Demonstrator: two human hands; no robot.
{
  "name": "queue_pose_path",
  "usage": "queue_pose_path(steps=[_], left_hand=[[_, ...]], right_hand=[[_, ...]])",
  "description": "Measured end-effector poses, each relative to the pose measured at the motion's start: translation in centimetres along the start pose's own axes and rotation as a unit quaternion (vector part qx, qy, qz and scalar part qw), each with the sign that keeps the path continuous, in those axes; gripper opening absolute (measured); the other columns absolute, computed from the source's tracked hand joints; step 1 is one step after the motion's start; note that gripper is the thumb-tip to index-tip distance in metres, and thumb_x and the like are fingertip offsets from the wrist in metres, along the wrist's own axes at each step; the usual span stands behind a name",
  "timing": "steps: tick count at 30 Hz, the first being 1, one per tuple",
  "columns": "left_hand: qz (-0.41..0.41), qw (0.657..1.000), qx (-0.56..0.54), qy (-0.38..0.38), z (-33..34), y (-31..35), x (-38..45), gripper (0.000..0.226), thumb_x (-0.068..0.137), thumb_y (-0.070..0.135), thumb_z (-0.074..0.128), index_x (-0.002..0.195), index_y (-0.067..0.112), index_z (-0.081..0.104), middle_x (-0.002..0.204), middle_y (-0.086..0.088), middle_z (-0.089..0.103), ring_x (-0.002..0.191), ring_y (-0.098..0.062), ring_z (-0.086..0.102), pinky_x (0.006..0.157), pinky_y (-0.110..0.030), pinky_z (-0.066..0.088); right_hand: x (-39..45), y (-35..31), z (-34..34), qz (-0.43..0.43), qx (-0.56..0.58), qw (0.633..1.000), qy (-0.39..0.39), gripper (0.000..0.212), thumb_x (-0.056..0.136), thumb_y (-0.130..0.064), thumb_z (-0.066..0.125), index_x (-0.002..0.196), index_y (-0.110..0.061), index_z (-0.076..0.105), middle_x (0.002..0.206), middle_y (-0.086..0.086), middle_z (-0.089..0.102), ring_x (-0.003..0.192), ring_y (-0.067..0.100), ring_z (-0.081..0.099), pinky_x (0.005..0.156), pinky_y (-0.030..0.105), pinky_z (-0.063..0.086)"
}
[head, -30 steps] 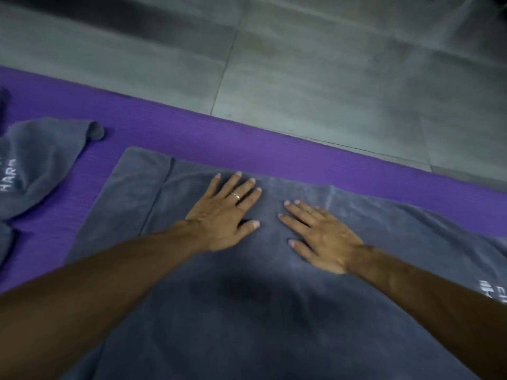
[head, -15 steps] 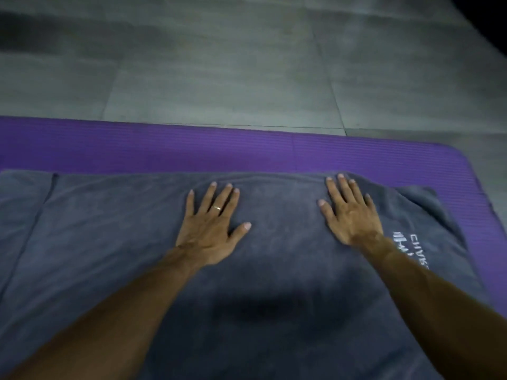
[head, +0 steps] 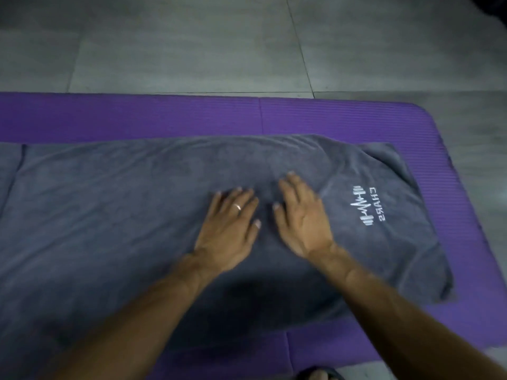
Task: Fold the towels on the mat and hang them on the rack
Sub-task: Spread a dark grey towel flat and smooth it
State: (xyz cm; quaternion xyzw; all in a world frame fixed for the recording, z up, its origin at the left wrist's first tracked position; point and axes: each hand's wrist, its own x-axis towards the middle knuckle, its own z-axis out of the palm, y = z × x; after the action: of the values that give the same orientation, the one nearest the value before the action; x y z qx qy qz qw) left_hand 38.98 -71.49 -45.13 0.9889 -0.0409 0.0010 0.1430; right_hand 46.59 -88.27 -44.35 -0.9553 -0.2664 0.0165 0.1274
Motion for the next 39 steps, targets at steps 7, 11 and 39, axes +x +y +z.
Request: queue_pose_path(steps=[7,11,39], left_hand=[[-0.008,0.990,0.094,-0.103,1.8,2.9,-2.1,0.072,0.092,0.057,0.026,0.152,0.018,0.024,0.160,-0.008,0.017,0.149,-0.030,0.007,0.115,-0.059,-0.002],[0.055,0.994,0.031,-0.093,1.7,7.3,-1.7,0.066,0.096,0.045,0.030,0.152,0.013,0.022,0.161,-0.006,0.014,0.149,-0.028,0.003,0.118,-0.054,0.000],[0.016,0.995,0.073,-0.069,5.8,12.1,13.0,0.084,0.087,0.067,0.012,0.154,0.016,0.008,0.162,-0.005,0.006,0.149,-0.025,-0.004,0.117,-0.054,-0.008]], right_hand=[[-13.5,9.3,-2.9,0.150,-0.116,0.976,-0.111,0.064,0.093,-0.049,0.026,0.147,-0.017,0.037,0.154,0.010,0.034,0.140,0.030,0.036,0.108,0.053,0.033],[-15.8,12.1,-5.9,0.269,-0.087,0.957,-0.064,0.067,0.088,-0.051,0.029,0.139,-0.012,0.046,0.142,0.016,0.048,0.124,0.038,0.050,0.103,0.055,0.039],[4.8,23.5,-5.9,0.167,-0.111,0.980,-0.005,0.061,0.091,-0.053,0.019,0.131,-0.022,0.054,0.139,0.008,0.049,0.127,0.032,0.043,0.100,0.050,0.034]])
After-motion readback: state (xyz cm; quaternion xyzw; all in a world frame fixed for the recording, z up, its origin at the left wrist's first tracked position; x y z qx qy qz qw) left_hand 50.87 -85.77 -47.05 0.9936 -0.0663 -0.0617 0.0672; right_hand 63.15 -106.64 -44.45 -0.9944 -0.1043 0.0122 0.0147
